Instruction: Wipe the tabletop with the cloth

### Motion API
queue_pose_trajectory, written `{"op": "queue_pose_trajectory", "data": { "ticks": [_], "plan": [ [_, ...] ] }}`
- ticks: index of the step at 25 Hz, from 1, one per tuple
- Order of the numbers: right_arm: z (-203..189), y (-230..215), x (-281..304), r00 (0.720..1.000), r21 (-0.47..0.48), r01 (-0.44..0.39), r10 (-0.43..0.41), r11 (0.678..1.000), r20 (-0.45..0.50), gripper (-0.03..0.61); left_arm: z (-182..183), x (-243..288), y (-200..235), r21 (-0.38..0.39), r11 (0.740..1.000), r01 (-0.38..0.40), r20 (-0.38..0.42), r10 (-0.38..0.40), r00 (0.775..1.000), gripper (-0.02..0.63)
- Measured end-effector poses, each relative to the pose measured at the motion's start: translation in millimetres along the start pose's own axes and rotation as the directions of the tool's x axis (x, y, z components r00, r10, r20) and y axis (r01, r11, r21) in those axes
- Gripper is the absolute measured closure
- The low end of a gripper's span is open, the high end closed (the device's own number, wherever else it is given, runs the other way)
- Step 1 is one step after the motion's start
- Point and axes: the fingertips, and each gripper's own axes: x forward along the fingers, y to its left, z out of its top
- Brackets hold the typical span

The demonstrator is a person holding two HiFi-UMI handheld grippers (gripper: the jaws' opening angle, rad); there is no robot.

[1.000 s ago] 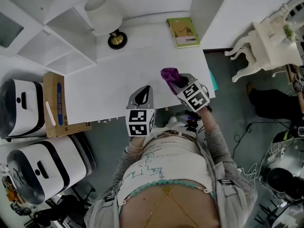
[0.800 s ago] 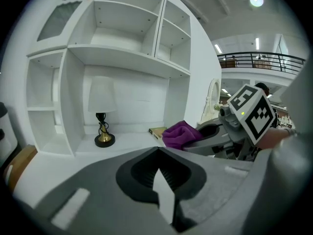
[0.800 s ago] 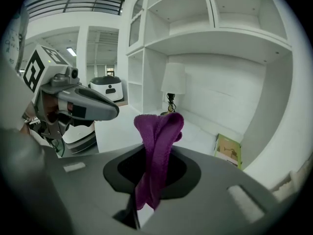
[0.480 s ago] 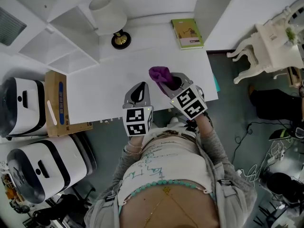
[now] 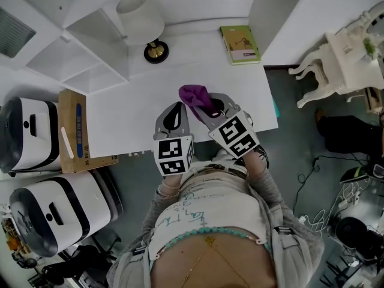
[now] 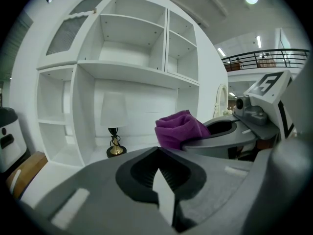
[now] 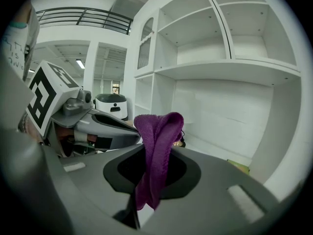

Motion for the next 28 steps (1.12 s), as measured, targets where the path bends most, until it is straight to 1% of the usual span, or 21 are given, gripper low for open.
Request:
{"op": "queue_pose_trajectory", "data": {
  "ticks": [8, 18, 28],
  "plan": [
    [6, 0, 7, 1.0, -0.016, 0.002, -0.002, 1.0, -0.003, 0.497, 5, 4, 7, 0.003, 1.0, -0.004, 0.003, 0.004, 1.0, 0.614],
    [6, -7, -1, 1.0, 0.004, 0.028, -0.028, 1.0, 0.01, 0.497, 7, 9, -2, 0.014, 1.0, 0.015, 0.005, -0.015, 1.0, 0.614],
    [6, -8, -10, 0.999, 0.0, 0.035, -0.035, 0.999, 0.017, 0.497, 7, 8, -13, 0.033, 0.999, 0.025, 0.002, -0.025, 1.0, 0.614]
  ]
}}
